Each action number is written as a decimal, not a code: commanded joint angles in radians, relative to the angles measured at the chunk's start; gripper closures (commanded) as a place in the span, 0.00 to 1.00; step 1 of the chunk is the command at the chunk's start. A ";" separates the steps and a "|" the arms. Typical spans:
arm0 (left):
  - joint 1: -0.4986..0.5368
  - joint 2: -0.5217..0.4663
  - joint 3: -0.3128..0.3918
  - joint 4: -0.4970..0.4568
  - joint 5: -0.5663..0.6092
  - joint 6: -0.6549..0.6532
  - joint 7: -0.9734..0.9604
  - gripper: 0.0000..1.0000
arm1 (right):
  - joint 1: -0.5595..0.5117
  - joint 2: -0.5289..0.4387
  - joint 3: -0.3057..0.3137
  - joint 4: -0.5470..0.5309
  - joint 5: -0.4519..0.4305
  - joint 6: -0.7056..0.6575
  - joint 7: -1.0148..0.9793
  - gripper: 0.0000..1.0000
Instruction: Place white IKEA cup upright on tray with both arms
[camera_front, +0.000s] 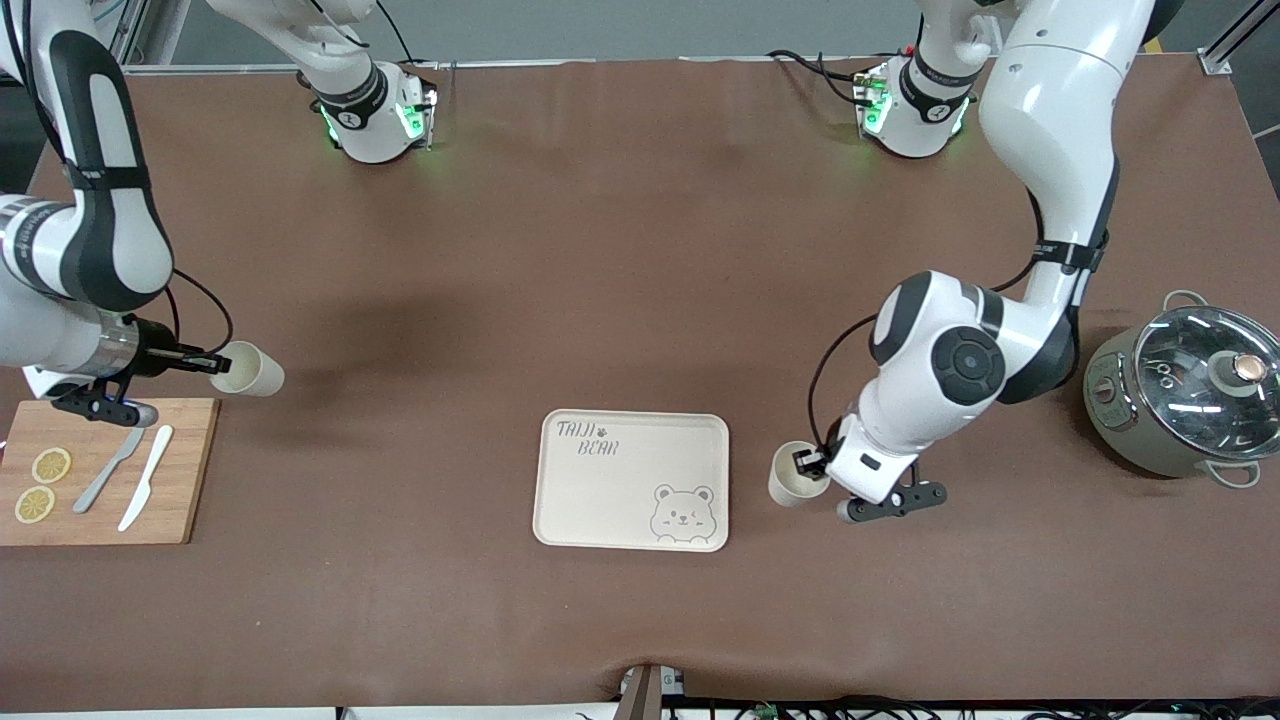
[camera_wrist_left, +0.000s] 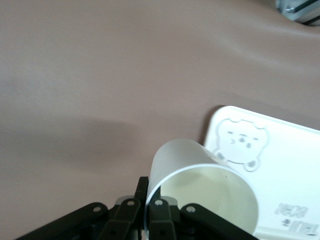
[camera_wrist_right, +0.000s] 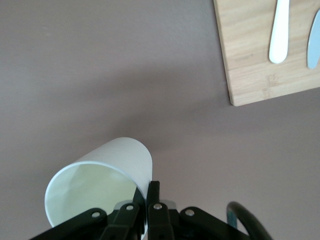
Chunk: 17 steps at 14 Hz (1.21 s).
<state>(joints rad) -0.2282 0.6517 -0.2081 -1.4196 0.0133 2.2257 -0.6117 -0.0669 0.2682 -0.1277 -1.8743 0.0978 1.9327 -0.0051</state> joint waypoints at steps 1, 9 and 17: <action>-0.022 0.014 0.007 0.036 -0.015 -0.023 -0.022 1.00 | 0.030 0.008 0.000 0.108 0.014 -0.098 0.013 1.00; -0.105 0.057 0.016 0.042 -0.013 -0.017 -0.068 1.00 | 0.163 0.037 0.000 0.264 0.112 -0.181 0.302 1.00; -0.183 0.198 0.021 0.113 -0.007 0.115 -0.080 1.00 | 0.361 0.143 0.000 0.369 0.186 -0.167 0.750 1.00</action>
<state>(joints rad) -0.3835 0.8001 -0.2024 -1.3444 0.0132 2.3001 -0.6763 0.2625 0.3519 -0.1184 -1.5703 0.2596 1.7760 0.6611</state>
